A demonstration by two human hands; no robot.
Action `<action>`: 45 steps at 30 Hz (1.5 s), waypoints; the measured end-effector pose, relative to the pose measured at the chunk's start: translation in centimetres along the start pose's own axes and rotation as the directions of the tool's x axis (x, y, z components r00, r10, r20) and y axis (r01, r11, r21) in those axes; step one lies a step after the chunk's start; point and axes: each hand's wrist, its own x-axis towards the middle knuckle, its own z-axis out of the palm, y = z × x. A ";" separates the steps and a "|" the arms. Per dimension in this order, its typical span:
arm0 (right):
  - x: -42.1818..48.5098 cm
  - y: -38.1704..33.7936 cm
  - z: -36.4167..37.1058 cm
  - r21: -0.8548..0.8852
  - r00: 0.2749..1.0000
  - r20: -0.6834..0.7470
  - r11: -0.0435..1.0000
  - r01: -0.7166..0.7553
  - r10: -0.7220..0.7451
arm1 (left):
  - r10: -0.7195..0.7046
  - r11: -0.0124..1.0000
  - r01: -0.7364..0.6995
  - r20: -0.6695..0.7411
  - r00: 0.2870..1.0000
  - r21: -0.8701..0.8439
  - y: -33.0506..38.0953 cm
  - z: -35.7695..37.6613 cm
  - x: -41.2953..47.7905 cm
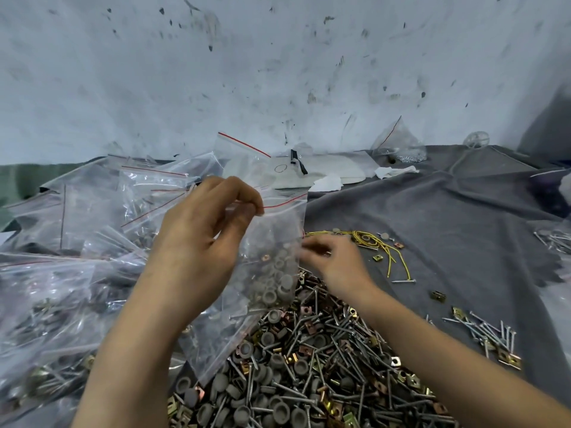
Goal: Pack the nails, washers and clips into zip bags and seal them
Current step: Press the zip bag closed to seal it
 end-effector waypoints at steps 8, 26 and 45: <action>-1.1 -10.5 -5.0 0.182 0.937 -0.060 0.919 0.349 -0.344 | 0.069 0.998 -0.068 0.059 0.996 -0.013 -0.2 0.5 0.1; -2.0 0.5 -0.3 -0.392 0.940 0.309 0.920 -0.011 0.143 | 0.030 1.000 -0.030 0.017 0.999 -0.004 -0.2 0.5 0.0; -3.3 -9.2 -5.8 0.161 0.969 -0.012 0.956 0.245 -0.246 | 0.134 0.991 -0.134 0.119 0.984 -0.007 0.7 1.3 0.1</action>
